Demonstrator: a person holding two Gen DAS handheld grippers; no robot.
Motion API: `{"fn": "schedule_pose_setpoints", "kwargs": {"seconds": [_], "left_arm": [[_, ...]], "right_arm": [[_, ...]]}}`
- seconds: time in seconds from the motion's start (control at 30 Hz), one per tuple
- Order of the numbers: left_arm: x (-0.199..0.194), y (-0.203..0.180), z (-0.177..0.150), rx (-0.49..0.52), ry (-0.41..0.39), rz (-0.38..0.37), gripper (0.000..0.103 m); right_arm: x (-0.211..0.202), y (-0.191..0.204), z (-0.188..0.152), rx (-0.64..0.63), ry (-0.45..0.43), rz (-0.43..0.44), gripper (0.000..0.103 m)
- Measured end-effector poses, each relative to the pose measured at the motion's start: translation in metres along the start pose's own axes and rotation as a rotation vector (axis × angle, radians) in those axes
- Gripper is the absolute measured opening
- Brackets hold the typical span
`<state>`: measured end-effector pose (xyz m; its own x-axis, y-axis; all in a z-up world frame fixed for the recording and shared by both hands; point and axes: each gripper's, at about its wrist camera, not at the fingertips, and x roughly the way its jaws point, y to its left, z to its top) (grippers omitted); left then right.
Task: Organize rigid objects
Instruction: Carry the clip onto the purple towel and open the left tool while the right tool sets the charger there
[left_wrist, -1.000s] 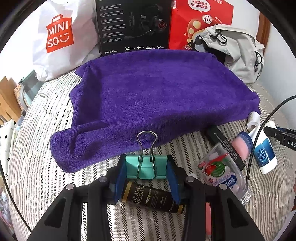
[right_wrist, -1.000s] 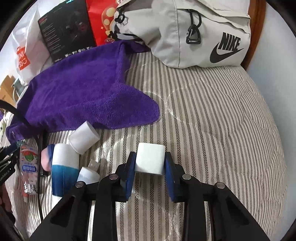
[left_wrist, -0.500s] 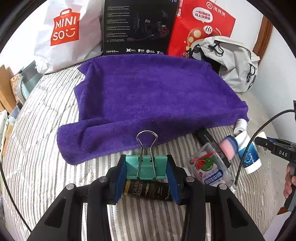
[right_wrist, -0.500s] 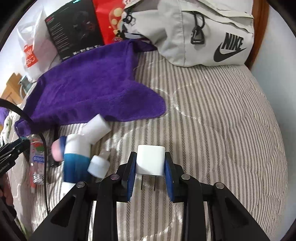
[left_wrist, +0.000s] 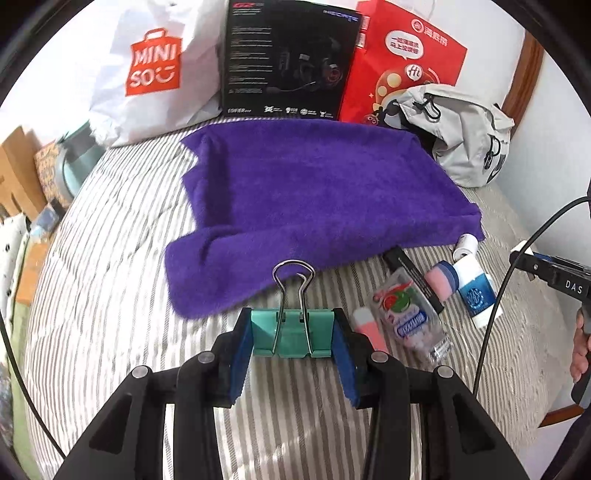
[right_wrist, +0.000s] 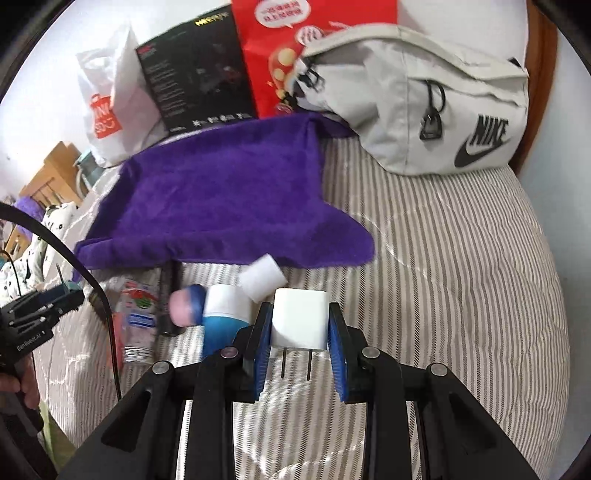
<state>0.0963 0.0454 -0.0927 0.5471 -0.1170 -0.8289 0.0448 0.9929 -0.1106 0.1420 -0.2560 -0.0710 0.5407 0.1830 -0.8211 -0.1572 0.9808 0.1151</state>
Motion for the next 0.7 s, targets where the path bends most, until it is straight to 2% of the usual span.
{"fn": "schedule_pose_setpoints", "kwargs": {"seconds": [0.3,0.7], "left_arm": [[-0.022,0.015,-0.004,-0.035,-0.029,0.007,0.039],[-0.003,0.015,0.055,-0.020,-0.055,-0.013,0.039]], "right_arm": [[-0.003,0.019,0.009,-0.031,-0.006,0.067,0.029],[0.034,0.025,0.064,-0.031,0.004,0.099,0.029]]}}
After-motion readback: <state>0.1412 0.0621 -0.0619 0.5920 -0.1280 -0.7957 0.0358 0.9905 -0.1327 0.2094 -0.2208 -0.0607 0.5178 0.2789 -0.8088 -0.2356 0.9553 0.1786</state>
